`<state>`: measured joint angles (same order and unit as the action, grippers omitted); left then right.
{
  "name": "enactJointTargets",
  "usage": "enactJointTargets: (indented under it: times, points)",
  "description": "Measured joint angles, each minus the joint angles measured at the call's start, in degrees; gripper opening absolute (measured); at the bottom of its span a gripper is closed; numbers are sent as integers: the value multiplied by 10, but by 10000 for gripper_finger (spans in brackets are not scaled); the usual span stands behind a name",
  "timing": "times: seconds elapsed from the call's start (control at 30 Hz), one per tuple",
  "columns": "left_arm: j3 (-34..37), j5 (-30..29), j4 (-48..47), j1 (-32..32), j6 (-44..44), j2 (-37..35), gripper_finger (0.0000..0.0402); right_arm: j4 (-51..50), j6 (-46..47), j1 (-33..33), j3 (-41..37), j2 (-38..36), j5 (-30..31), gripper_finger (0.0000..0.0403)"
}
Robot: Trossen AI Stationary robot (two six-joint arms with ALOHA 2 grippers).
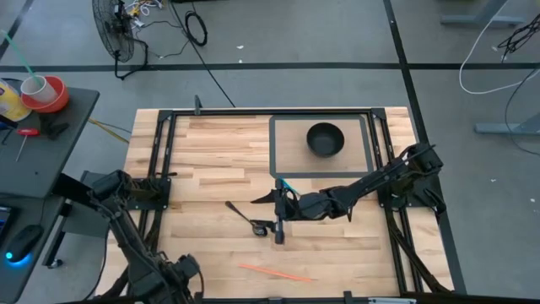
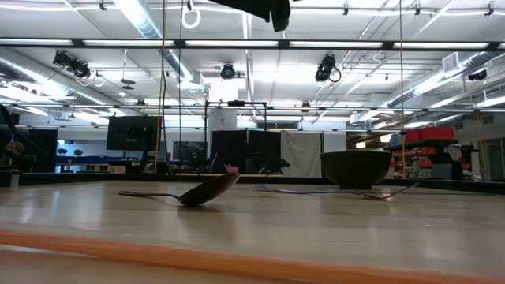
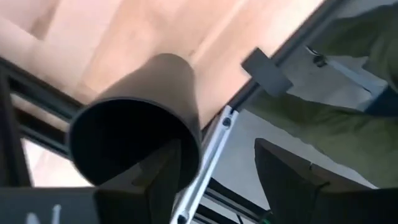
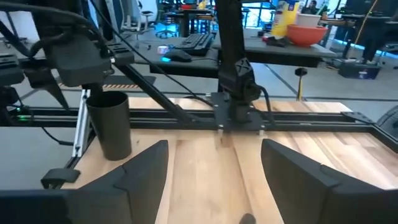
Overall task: Pick & Place Utensil
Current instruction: Put the black cup on the transparent mat to the top right of the black bowl
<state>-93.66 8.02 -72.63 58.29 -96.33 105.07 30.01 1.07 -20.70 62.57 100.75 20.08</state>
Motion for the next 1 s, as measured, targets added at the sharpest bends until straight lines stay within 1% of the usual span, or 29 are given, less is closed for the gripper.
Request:
enactJointTargets:
  times: [0.1,0.23,0.4,0.53,0.73,0.83,0.9,1.0]
  points:
    - [20,10,1,1,-23,-1,203,-5,8,0,0,0,0,261]
    - [49,42,5,1,-21,-1,183,-5,14,0,0,0,-1,261]
    - [52,32,18,1,-6,-1,151,-8,14,0,0,-1,0,261]
    - [52,42,25,1,12,-1,111,-10,14,0,0,-1,0,261]
    - [52,38,25,0,29,-1,40,-12,14,7,0,-1,-2,261]
    - [52,37,24,0,36,-1,11,-15,14,10,0,-1,-2,261]
    - [52,38,24,0,45,-1,9,-15,14,12,0,-1,-6,261]
    - [52,37,24,0,69,-1,17,-15,15,14,0,-1,-17,261]
